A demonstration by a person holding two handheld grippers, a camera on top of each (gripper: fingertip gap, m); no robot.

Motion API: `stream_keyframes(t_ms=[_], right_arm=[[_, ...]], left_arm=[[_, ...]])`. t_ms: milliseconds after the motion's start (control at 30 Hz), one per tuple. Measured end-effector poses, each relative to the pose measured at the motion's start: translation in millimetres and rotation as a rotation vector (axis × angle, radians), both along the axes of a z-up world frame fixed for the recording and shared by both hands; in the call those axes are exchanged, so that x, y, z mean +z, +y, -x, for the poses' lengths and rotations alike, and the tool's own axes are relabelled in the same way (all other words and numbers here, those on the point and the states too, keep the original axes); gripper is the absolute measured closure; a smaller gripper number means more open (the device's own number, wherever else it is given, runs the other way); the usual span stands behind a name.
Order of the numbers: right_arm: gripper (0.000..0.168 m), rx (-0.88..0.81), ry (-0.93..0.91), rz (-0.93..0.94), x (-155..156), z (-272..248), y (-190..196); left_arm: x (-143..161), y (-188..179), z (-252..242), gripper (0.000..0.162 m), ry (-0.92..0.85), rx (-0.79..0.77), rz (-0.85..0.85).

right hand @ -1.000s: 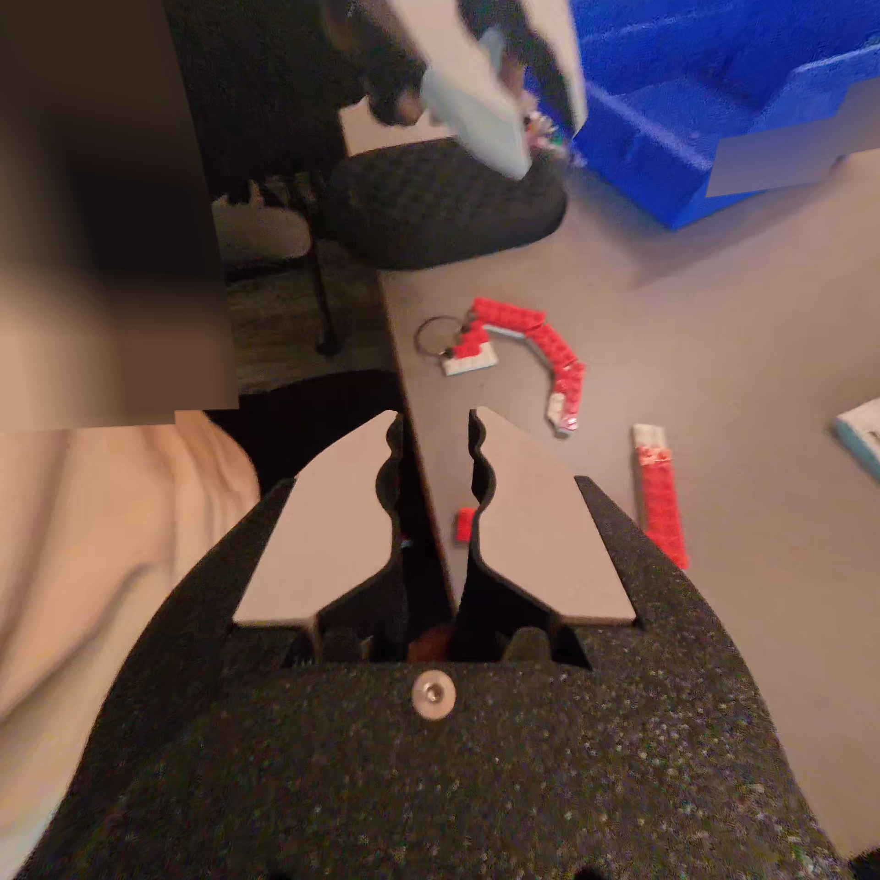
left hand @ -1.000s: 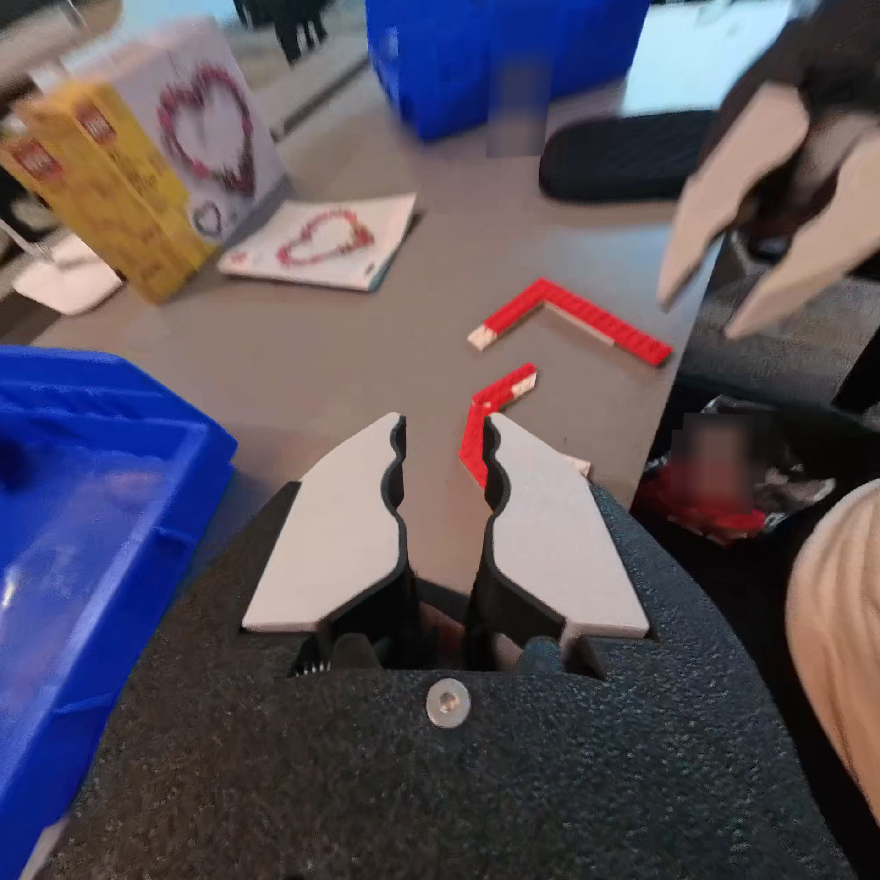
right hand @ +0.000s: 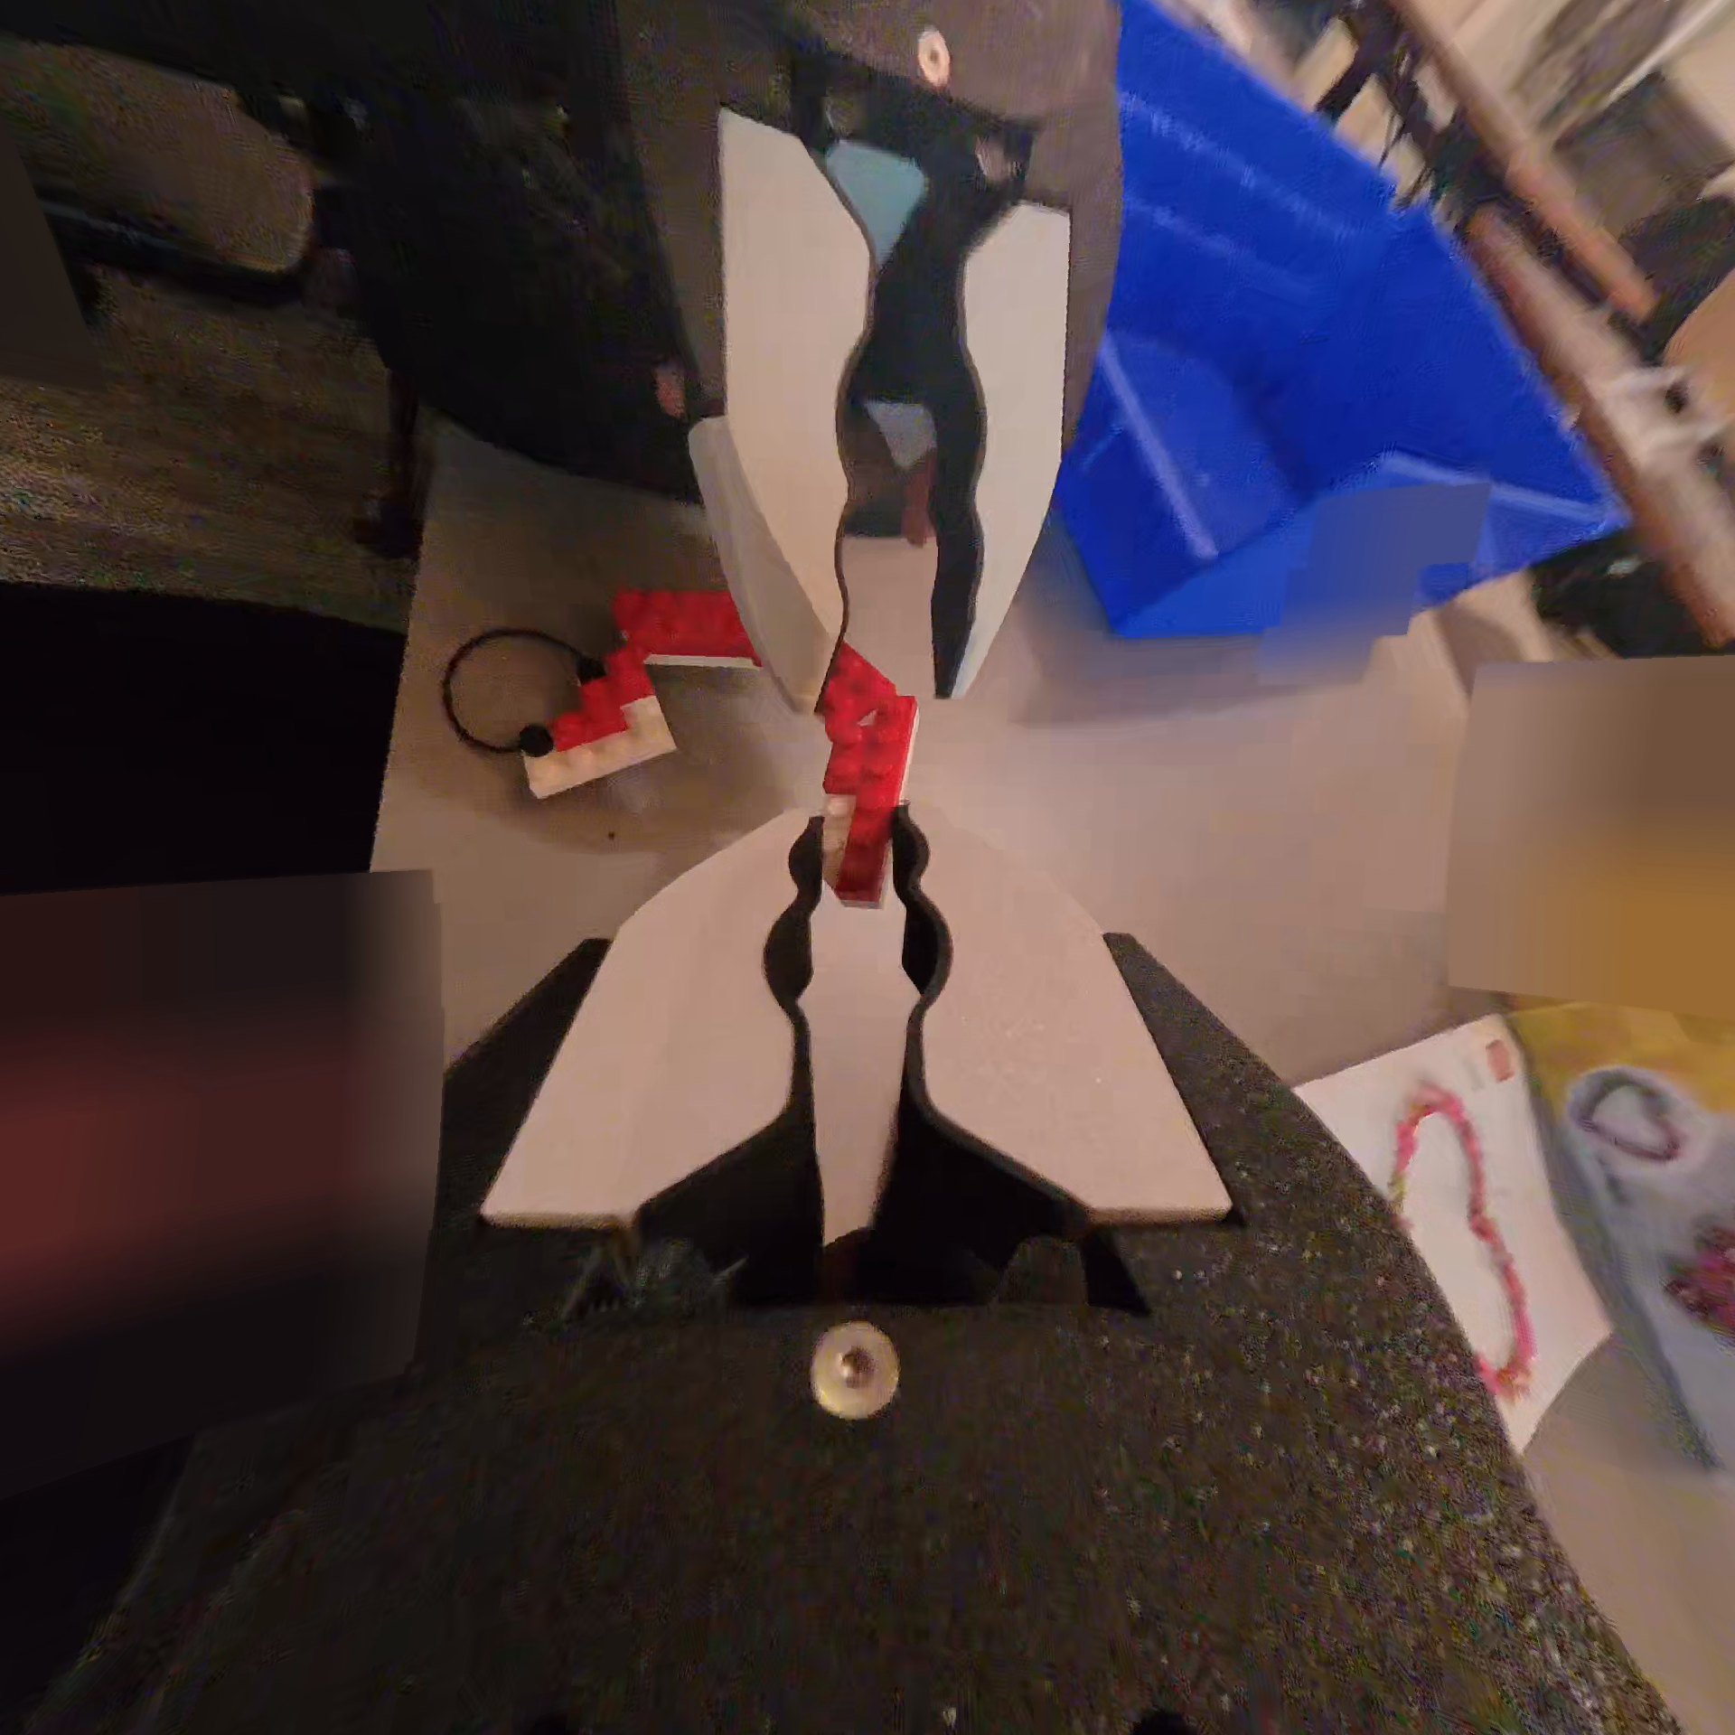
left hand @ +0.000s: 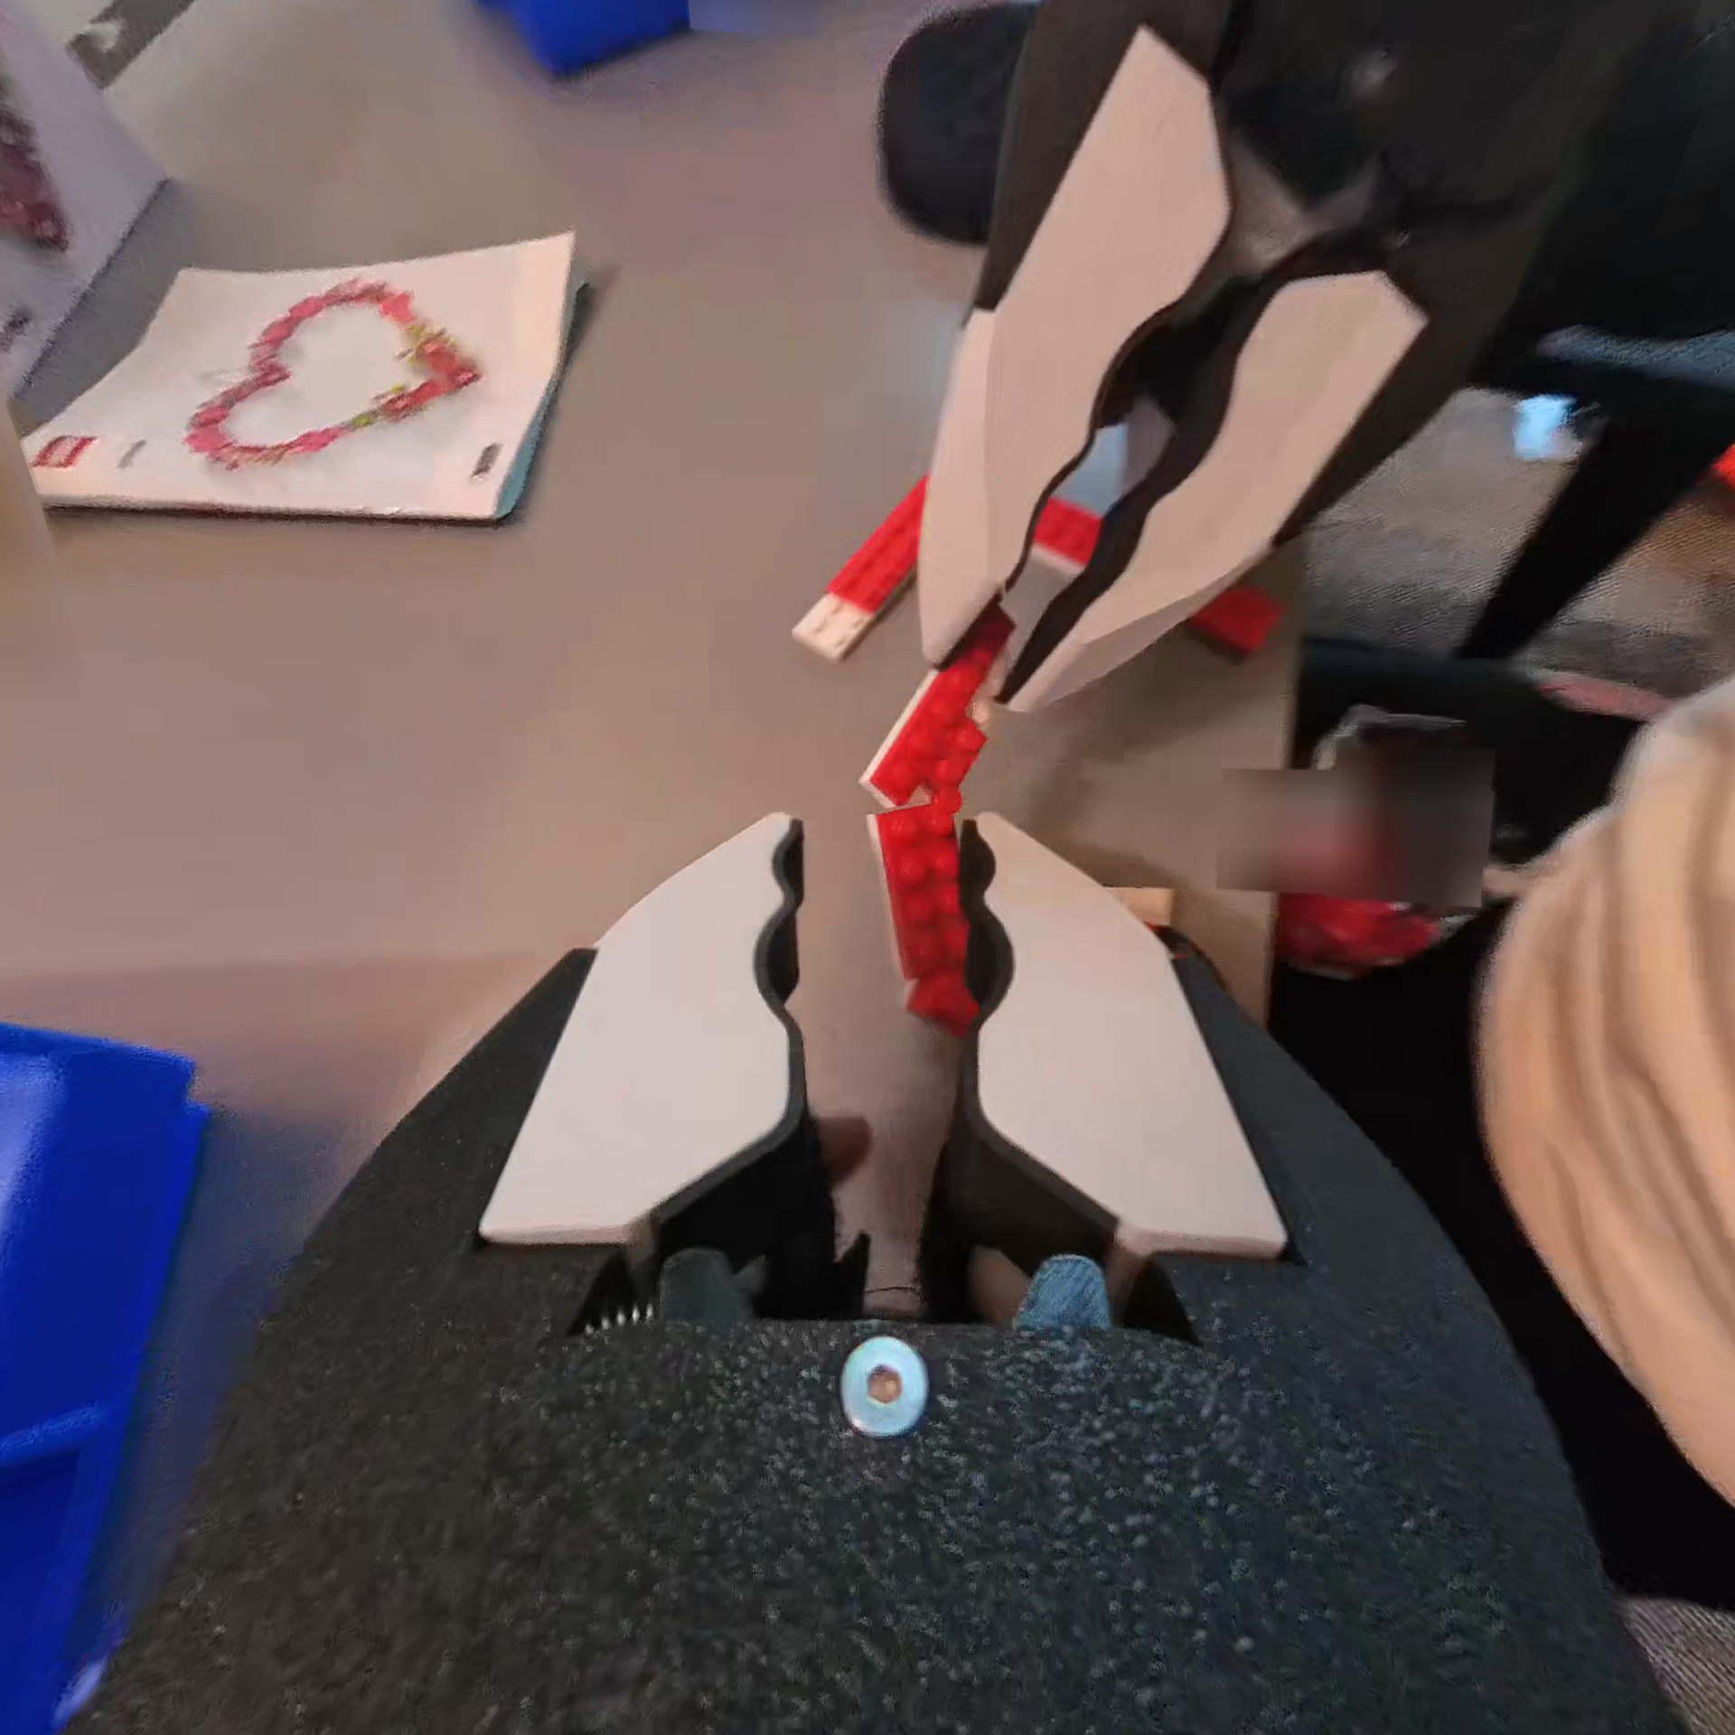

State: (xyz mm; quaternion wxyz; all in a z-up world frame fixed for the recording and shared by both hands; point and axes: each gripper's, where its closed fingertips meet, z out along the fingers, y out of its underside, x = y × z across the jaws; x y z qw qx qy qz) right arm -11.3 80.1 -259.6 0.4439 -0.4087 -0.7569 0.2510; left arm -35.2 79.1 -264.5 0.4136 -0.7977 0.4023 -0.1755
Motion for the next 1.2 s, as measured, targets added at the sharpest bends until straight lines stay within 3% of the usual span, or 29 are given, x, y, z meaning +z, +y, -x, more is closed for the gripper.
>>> stream_keyframes(t_ms=[33,233,400,500,600,733,933,1100,1200], right_arm=[[0.154,0.026,0.045,-0.035,6.5,-0.2,-4.5],[0.160,0.066,0.101,-0.005,17.4,-0.3,-14.3],[0.154,-0.011,0.225,0.225,40.8,-9.7,-11.6],[0.155,-0.020,0.231,0.291,46.8,-12.8,-15.4],[0.155,0.011,0.276,0.090,57.5,-8.5,-24.8],[0.155,-0.016,0.131,-0.126,40.3,6.5,-32.8],[0.158,-0.093,0.081,-0.207,35.0,14.9,-29.5],[0.158,-0.113,-0.009,-0.237,24.1,12.2,-25.7],[0.159,-0.108,-0.004,-0.270,23.9,12.1,-24.5]], left_arm=[[1.9,-5.5,-3.9,0.133,-0.029,-0.040,0.009],[0.3,-16.5,-14.6,0.143,-0.036,-0.132,-0.071],[23.0,-15.7,-5.8,0.144,0.016,-0.027,-0.314],[24.2,-21.5,-5.1,0.144,0.080,0.016,-0.343],[21.5,-26.5,-8.4,0.144,0.106,0.034,-0.284],[17.8,-27.3,-13.0,0.144,0.056,0.093,-0.109],[18.1,-23.6,-16.6,0.144,0.085,0.174,-0.092],[17.6,-24.1,-18.6,0.147,0.229,0.180,-0.179],[17.2,-22.4,-17.2,0.150,0.151,0.195,-0.129]])
